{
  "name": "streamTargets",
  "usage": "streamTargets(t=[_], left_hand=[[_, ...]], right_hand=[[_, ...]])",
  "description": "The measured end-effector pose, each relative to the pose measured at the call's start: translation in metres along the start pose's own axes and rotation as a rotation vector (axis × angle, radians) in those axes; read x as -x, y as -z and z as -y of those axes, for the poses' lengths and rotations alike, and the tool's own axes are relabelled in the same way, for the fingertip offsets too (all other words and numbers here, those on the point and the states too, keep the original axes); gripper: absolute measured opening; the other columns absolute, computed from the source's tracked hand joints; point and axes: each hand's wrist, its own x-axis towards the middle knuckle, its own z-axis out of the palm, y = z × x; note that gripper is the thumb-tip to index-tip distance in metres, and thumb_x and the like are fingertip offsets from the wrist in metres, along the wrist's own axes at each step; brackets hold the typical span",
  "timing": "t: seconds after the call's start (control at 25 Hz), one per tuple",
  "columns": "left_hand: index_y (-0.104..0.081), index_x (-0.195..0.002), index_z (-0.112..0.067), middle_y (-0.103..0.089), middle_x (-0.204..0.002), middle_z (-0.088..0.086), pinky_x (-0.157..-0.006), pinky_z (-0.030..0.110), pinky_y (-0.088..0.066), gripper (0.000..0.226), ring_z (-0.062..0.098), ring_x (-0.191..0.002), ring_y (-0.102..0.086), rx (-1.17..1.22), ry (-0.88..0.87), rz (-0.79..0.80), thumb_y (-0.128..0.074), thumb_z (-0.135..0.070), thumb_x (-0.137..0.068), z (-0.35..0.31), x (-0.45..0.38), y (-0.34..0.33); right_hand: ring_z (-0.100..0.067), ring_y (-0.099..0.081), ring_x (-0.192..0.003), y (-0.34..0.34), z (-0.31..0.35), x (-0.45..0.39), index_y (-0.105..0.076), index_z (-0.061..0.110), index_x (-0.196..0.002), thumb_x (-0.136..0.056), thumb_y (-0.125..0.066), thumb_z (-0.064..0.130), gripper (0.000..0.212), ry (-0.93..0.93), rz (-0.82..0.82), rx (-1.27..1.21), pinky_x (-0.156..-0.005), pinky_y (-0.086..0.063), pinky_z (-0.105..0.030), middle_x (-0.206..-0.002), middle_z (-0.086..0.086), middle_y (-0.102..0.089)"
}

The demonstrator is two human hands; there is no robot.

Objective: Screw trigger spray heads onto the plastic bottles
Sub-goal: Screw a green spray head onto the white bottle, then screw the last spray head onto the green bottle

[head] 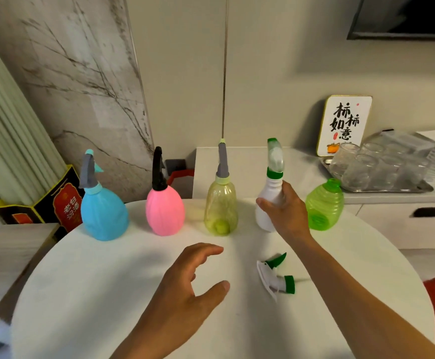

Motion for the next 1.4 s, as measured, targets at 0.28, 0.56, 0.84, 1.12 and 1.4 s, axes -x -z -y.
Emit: streamTargets(t=[0.28, 0.56, 0.84, 1.12, 1.4], left_hand=[[-0.052, -0.117, -0.056, -0.043, -0.13, -0.04, -0.094, 0.013, -0.038, 0.043, -0.012, -0.123, -0.041, -0.012, 0.032, 0.046, -0.071, -0.037, -0.083, -0.001, 0.0, -0.008], [-0.054, -0.116, -0.055, -0.049, -0.123, -0.041, -0.093, 0.017, -0.042, 0.043, -0.014, -0.117, -0.045, 0.002, 0.092, 0.064, -0.073, -0.035, -0.082, 0.0, -0.002, -0.006], [-0.058, -0.116, -0.051, -0.052, -0.123, -0.038, -0.093, 0.018, -0.043, 0.041, -0.011, -0.118, -0.047, 0.052, 0.045, 0.062, -0.074, -0.035, -0.082, -0.008, -0.005, -0.008], [-0.055, -0.113, -0.058, -0.053, -0.114, -0.044, -0.085, 0.011, -0.042, 0.044, -0.014, -0.111, -0.05, 0.03, 0.051, 0.075, -0.074, -0.033, -0.083, -0.008, -0.001, -0.005], [-0.063, -0.107, -0.051, -0.065, -0.113, -0.024, -0.082, 0.013, -0.045, 0.038, -0.014, -0.108, -0.053, 0.017, 0.125, 0.086, -0.078, -0.028, -0.08, 0.005, -0.006, -0.01]], right_hand=[[-0.023, -0.059, -0.09, 0.011, -0.016, -0.011, -0.054, 0.021, -0.12, -0.077, -0.079, 0.042, 0.053, -0.074, 0.12, -0.044, -0.069, -0.039, -0.03, -0.101, 0.002, -0.063], [-0.021, -0.056, -0.099, 0.017, -0.021, 0.006, -0.044, 0.018, -0.138, -0.073, -0.086, 0.031, 0.079, -0.136, 0.157, -0.098, -0.074, -0.041, -0.027, -0.11, 0.004, -0.056], [-0.014, -0.062, -0.071, 0.066, -0.029, 0.028, -0.052, 0.024, -0.101, -0.078, -0.077, 0.014, 0.035, -0.166, -0.174, 0.008, -0.054, -0.036, -0.02, -0.077, 0.007, -0.064], [-0.034, -0.048, -0.127, 0.093, -0.063, -0.004, -0.033, 0.019, -0.145, -0.071, -0.088, 0.024, 0.092, -0.311, -0.299, -0.105, -0.099, -0.044, -0.044, -0.144, -0.013, -0.046], [-0.03, -0.059, -0.11, 0.08, -0.093, -0.016, -0.045, 0.021, -0.136, -0.068, -0.087, 0.004, 0.082, -0.356, -0.095, -0.335, -0.081, -0.051, -0.033, -0.122, -0.008, -0.06]])
